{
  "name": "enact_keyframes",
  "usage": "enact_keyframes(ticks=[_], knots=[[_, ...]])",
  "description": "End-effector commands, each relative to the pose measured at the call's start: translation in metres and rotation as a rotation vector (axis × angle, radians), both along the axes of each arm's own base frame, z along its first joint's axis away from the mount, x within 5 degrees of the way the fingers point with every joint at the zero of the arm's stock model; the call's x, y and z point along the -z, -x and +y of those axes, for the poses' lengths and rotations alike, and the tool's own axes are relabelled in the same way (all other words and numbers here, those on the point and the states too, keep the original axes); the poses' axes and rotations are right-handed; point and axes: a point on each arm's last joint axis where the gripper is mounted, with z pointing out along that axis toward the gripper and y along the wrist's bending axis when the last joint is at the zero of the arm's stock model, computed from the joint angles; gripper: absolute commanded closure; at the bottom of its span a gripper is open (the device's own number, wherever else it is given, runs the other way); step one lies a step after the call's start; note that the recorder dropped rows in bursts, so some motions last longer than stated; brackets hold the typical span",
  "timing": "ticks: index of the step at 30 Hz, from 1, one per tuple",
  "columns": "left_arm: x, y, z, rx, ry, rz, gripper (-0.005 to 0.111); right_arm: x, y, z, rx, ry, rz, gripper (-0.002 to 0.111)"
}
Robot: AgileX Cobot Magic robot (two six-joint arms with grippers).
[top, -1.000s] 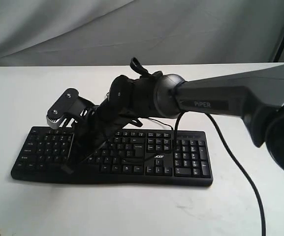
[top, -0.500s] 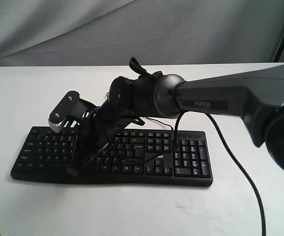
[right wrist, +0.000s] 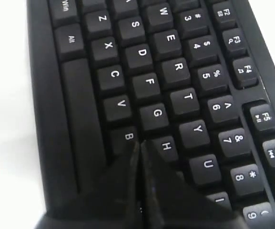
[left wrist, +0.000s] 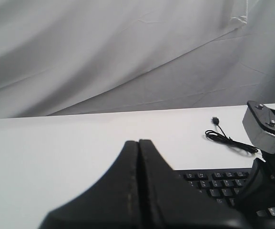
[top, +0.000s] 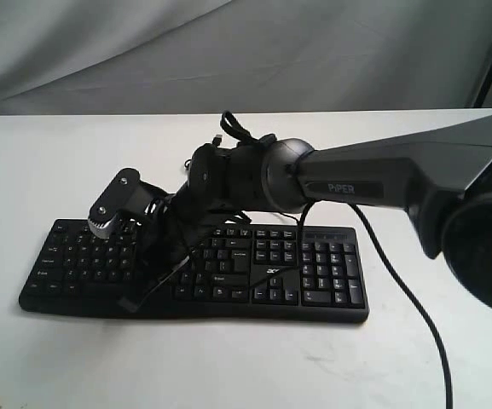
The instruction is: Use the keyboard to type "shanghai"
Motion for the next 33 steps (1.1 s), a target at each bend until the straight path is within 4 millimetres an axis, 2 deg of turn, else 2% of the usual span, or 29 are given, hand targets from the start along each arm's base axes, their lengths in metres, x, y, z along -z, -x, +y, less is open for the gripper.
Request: enact_keyframes(ticks=[1, 8, 15, 19, 25, 29, 33], knots=[[0.000, 0.000, 0.000, 0.006, 0.002, -0.007, 0.107, 0.000, 0.001, 0.000, 0.001, 0.001, -0.003, 0.108], [0.000, 0.000, 0.000, 0.006, 0.002, -0.007, 0.107, -0.001, 0.001, 0.000, -0.002, 0.002, -0.001, 0.108], [0.000, 0.000, 0.000, 0.006, 0.002, -0.007, 0.107, -0.027, -0.005, 0.008, -0.013, -0.053, -0.058, 0.108], [0.000, 0.000, 0.000, 0.006, 0.002, -0.007, 0.107, -0.035, -0.008, 0.013, -0.027, -0.066, -0.068, 0.108], [0.000, 0.000, 0.000, 0.006, 0.002, -0.007, 0.107, -0.016, -0.011, 0.015, -0.020, -0.046, -0.059, 0.108], [0.000, 0.000, 0.000, 0.006, 0.002, -0.007, 0.107, -0.023, -0.013, 0.022, -0.033, -0.063, -0.063, 0.108], [0.000, 0.000, 0.000, 0.006, 0.002, -0.007, 0.107, -0.016, -0.012, 0.023, -0.046, -0.044, -0.040, 0.108]])
